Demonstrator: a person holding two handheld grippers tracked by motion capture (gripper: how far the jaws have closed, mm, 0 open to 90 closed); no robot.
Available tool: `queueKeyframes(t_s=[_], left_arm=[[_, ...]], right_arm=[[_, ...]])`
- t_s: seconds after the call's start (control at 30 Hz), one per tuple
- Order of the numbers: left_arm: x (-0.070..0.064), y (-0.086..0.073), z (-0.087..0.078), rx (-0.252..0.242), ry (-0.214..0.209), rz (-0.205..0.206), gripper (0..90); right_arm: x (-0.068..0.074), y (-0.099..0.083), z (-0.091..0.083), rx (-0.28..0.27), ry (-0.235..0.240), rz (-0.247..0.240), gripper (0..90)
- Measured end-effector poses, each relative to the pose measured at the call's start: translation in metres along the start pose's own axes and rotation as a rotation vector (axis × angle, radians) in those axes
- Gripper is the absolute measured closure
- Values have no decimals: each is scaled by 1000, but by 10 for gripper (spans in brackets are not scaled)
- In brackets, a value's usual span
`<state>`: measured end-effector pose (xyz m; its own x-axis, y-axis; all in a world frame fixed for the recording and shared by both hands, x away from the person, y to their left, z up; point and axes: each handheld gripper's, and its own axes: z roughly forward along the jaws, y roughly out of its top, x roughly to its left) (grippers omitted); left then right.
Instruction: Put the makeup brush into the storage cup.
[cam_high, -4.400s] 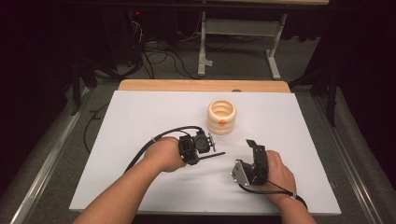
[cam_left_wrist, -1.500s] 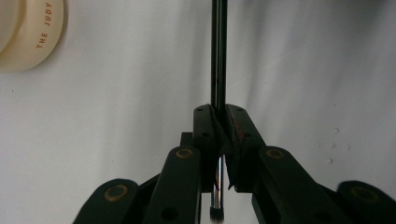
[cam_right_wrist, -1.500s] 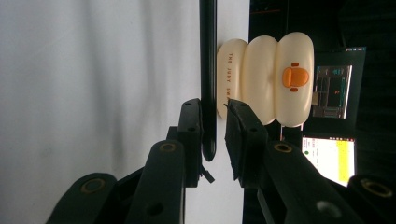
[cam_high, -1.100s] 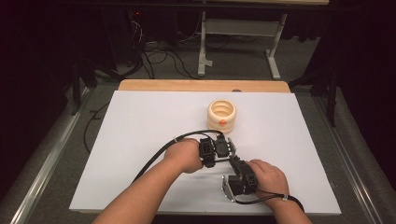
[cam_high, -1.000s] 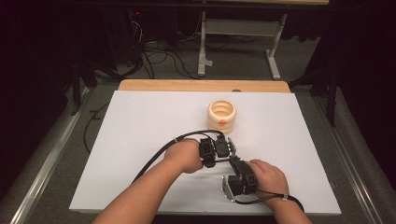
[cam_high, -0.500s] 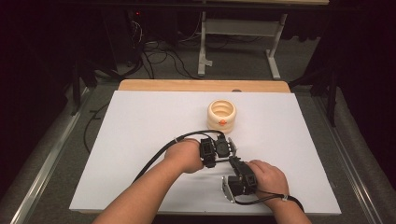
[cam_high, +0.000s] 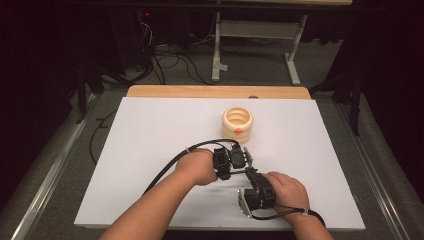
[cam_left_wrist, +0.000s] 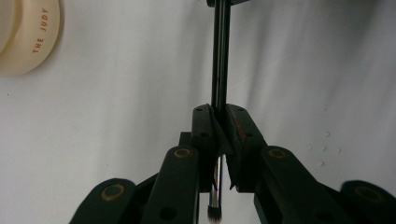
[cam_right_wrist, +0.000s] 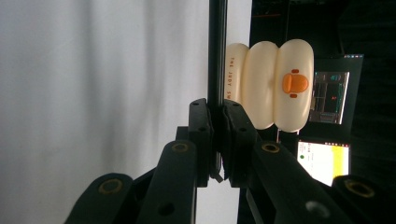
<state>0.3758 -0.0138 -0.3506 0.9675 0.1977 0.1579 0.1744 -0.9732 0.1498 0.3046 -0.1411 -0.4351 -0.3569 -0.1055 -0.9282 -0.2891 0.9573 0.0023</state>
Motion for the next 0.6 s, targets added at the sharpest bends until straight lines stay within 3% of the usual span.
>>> queueKeyframes(t_s=[0.03, 0.27, 0.4, 0.6], left_arm=[[0, 0, 0, 0, 0, -2, 811], [2, -3, 1, 17, -14, -14, 683], [3, -5, 1, 33, -25, -23, 530], [5, -9, 1, 40, -53, -37, 405]], right_arm=[[3, 0, -1, 20, 7, 42, 858], [3, -1, -1, 31, 8, 39, 858], [3, -1, -1, 34, 8, 45, 857], [0, -1, -1, 42, 10, 15, 857]])
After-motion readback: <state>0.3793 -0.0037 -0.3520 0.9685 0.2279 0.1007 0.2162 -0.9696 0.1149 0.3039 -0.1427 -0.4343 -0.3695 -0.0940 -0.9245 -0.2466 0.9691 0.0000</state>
